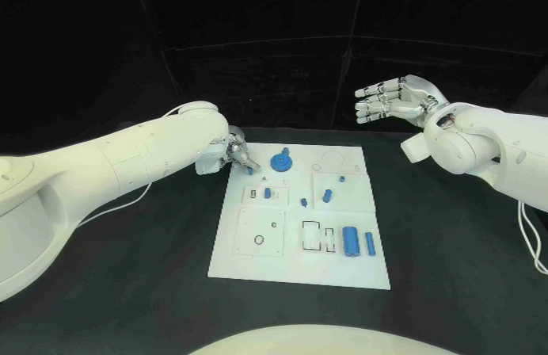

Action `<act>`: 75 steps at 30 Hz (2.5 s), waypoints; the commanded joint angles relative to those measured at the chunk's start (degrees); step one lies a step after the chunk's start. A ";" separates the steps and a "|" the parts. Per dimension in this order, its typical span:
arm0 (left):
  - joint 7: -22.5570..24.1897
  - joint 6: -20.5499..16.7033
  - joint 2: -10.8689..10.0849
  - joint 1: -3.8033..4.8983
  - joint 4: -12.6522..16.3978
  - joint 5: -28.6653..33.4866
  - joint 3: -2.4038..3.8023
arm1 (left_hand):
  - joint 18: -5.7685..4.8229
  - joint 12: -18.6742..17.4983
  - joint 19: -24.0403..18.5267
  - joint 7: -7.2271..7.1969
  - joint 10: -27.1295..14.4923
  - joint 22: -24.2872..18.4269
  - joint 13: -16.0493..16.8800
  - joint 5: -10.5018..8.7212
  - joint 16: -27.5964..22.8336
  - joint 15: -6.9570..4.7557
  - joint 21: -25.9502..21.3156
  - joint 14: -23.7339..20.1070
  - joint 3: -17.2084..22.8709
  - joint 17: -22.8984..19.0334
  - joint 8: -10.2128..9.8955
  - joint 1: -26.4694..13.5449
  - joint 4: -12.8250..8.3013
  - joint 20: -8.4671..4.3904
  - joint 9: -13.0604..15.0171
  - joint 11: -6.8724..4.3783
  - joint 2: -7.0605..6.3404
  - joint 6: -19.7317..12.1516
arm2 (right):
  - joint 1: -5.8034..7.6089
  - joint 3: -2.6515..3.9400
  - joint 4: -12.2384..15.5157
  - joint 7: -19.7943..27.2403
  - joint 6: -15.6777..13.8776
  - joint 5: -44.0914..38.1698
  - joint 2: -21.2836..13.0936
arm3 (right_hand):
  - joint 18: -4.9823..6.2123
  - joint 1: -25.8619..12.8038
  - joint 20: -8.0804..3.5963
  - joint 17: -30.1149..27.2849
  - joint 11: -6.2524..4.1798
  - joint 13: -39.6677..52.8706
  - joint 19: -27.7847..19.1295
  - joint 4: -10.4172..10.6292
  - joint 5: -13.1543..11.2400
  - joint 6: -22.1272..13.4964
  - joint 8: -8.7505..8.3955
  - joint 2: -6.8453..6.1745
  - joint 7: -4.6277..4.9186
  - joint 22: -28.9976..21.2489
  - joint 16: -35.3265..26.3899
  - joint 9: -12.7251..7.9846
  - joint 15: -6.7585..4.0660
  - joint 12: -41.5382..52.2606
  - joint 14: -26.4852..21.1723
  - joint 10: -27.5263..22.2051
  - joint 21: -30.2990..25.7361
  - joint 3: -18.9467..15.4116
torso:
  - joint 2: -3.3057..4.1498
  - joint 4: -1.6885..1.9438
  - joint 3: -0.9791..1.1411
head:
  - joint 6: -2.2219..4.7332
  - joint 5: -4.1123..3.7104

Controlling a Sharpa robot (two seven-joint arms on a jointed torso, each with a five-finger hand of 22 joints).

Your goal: Assemble the parts on the task board

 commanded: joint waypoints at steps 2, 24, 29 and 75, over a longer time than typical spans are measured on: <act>0.22 0.14 0.15 0.07 -0.24 -0.38 0.02 | -0.31 0.24 0.05 -0.13 -0.09 0.15 -0.09 -0.02 -0.02 -0.18 -0.31 5.79 1.19 14.04 0.02 2.17 -1.03 -0.08 -0.08 -0.37 0.83 0.16 | 0.11 0.04 0.04 0.52 0.51 -0.03 0.05 | 0.68 -0.26 0.01 -0.08 0.13 0.01 0.34 -0.21 0.28 -0.21 -0.19 0.46 2.75 -0.08 -0.12 -0.05 0.07 -0.13 -0.46 -0.34 -0.40 -0.08 | 0.01 -0.05 -0.01 | -0.09 -0.06; 1.22 -0.16 -0.51 0.08 -0.12 -0.11 0.03 | -0.37 -0.54 0.20 0.05 0.49 0.78 -0.70 2.93 -0.04 -0.41 -0.41 5.78 25.20 13.99 0.49 6.76 -9.16 -0.02 0.20 -0.04 -1.90 -0.86 | 0.11 0.04 0.04 0.39 0.82 -0.03 -0.03 | 0.69 -0.31 0.02 -0.07 0.14 0.02 0.37 -0.23 0.35 0.00 -0.15 0.53 2.76 -0.07 -0.10 -0.02 0.06 -0.10 -0.45 -0.33 -0.47 -0.09 | -0.08 0.07 0.02 | -0.23 -0.09; 1.42 -3.12 -2.46 0.11 2.20 1.92 0.04 | -0.44 0.48 0.41 -0.13 1.64 1.25 0.27 3.81 0.17 -0.23 -0.19 5.86 31.74 14.31 1.18 3.27 -10.61 -0.08 0.59 -0.48 -4.40 -0.44 | 0.11 0.04 0.06 0.34 0.80 -0.03 -0.29 | 0.69 -0.31 0.02 -0.07 0.13 0.02 0.38 -0.25 0.37 -0.03 -0.15 0.54 2.76 -0.07 -0.10 -0.02 0.06 -0.10 -0.45 -0.33 -0.49 -0.10 | -0.15 0.28 0.02 | -0.26 -0.10; -0.92 -21.58 -16.80 -3.12 30.82 -1.15 -2.71 | -0.56 2.45 0.90 -0.55 3.48 2.21 2.25 4.61 0.27 -0.59 0.24 5.90 39.70 14.45 2.73 -3.69 -13.38 -0.47 1.57 -0.90 -6.79 0.31 | 0.11 0.02 -0.73 0.12 1.58 -0.03 0.18 | 0.69 -0.41 0.03 -0.07 0.14 0.02 0.40 -0.25 0.39 -0.05 -0.14 0.54 2.76 -0.06 -0.09 -0.02 0.07 -0.08 -0.45 -0.34 -0.56 -0.16 | -0.45 1.40 0.36 | -1.45 0.29</act>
